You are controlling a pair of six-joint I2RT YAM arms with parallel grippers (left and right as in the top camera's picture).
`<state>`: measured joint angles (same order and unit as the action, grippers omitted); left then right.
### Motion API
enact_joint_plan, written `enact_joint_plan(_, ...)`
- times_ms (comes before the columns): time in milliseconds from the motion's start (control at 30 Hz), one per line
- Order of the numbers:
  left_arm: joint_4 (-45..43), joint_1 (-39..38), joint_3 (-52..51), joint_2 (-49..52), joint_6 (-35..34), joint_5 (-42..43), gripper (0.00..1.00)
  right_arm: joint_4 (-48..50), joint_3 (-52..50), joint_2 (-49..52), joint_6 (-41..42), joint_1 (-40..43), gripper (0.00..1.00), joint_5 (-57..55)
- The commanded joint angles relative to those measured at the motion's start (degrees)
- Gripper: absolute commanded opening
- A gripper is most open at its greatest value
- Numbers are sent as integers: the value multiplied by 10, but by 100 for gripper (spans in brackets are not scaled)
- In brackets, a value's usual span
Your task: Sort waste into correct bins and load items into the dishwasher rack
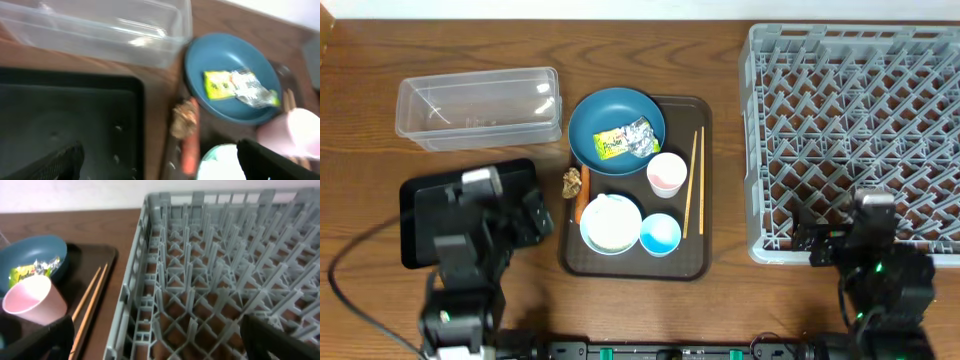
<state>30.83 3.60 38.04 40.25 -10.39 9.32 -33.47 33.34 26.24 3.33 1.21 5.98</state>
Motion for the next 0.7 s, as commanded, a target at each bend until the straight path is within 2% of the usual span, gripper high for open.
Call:
enact_joint_plan(0, 54, 2, 83, 70, 0, 74, 98, -53, 76, 73, 9, -5, 99, 0)
enact_joint_plan(200, 168, -49, 172, 162, 4, 76, 98, -121, 156, 183, 9, -5, 99, 9)
enact_joint_plan(300, 193, -103, 182, 189, 42, 76, 98, -121, 158, 207, 9, -5, 99, 21)
enact_joint_plan(433, 194, -179, 182, 218, 103, 76, 98, -120, 158, 223, 7, -5, 99, 12)
enact_joint_plan(667, 127, -211, 180, 241, 104, 76, 98, -135, 158, 238, 7, -5, 99, -7)
